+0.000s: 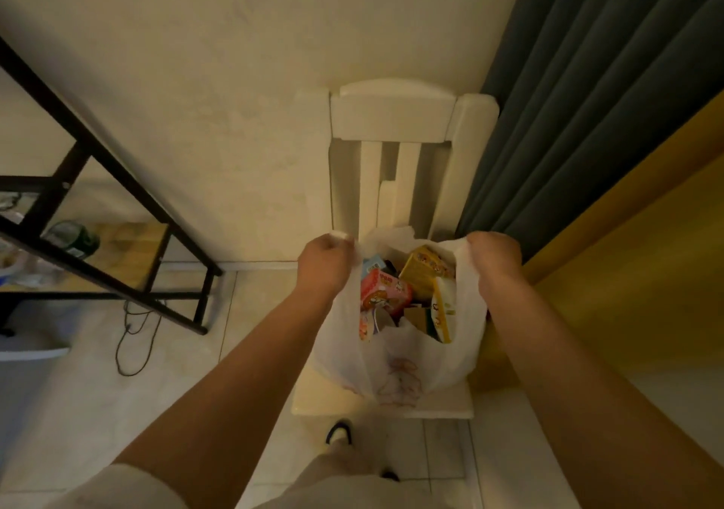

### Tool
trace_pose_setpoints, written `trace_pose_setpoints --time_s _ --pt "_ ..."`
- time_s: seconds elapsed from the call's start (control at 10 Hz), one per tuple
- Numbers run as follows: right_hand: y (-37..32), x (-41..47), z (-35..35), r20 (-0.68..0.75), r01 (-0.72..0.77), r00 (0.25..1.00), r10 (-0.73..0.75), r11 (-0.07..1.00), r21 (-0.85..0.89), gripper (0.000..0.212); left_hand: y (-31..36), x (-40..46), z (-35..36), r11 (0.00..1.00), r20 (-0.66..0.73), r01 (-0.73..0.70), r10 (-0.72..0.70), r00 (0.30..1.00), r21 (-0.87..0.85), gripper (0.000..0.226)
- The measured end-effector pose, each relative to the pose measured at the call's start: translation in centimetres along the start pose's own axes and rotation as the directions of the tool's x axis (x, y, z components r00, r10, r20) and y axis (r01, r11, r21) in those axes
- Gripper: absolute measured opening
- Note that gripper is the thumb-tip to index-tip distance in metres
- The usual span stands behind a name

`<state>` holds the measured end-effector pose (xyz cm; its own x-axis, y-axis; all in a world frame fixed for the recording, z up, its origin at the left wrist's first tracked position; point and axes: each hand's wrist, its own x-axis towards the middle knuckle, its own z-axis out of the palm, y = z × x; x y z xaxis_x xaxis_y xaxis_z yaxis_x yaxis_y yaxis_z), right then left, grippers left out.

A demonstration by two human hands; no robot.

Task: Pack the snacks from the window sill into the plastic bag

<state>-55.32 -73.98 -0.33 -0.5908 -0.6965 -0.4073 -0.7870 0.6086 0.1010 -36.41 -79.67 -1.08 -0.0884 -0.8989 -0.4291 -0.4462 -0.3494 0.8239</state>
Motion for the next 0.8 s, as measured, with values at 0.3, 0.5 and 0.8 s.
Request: trace_pose_setpoints --time_s 0.3,0.5,0.8 --pt "0.5 1.7 3.9 -0.010 -0.176 0.963 0.268 0.657 0.733 0.034 -1.7 2.9 -0.2 0.929 -0.017 -0.090 0.102 0.995 0.358 0.036" --pt "0.9 -0.3 5.3 -0.150 -0.066 0.961 0.233 0.718 0.693 0.032 -2.6 1.8 -0.8 0.832 -0.014 -0.086 0.112 0.994 0.548 0.037" --pt "1.7 -5.3 8.5 -0.310 0.183 0.950 0.026 0.760 0.624 0.017 -5.9 -3.6 1.4 0.800 0.036 -0.306 0.337 0.941 0.517 0.049"
